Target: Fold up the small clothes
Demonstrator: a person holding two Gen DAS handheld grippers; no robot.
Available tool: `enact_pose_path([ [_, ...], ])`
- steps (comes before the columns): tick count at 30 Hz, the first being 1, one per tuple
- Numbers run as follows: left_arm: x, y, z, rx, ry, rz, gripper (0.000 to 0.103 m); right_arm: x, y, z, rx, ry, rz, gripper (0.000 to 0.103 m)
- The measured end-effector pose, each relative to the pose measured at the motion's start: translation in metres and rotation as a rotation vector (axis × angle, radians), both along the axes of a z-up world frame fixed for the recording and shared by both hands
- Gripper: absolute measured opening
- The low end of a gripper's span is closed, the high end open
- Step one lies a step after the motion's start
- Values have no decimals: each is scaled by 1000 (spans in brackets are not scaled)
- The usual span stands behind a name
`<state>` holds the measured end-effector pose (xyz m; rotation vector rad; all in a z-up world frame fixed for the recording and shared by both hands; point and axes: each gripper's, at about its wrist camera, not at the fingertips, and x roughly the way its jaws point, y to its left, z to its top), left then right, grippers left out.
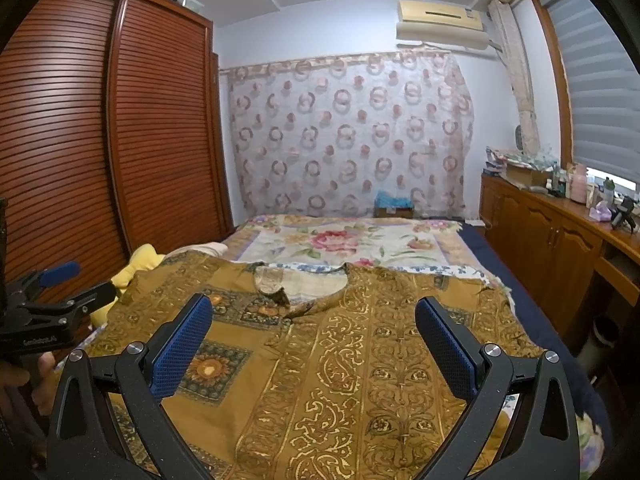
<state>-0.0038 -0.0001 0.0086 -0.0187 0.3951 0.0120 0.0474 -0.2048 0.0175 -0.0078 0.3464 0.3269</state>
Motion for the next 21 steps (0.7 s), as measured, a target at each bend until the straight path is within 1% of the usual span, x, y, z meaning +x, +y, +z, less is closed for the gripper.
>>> enact_pose_path([
  [7, -1, 8, -4, -5, 12, 2, 103, 2, 7, -5, -6, 5, 13, 103],
  [13, 2, 26, -14, -23, 32, 5, 103, 10, 13, -16, -18, 24, 42, 103],
  [18, 7, 43, -26, -33, 59, 15, 103, 16, 26, -24, -44, 40, 73, 103],
  [21, 12, 55, -32, -24, 80, 24, 103, 19, 36, -29, -77, 45, 90, 103],
])
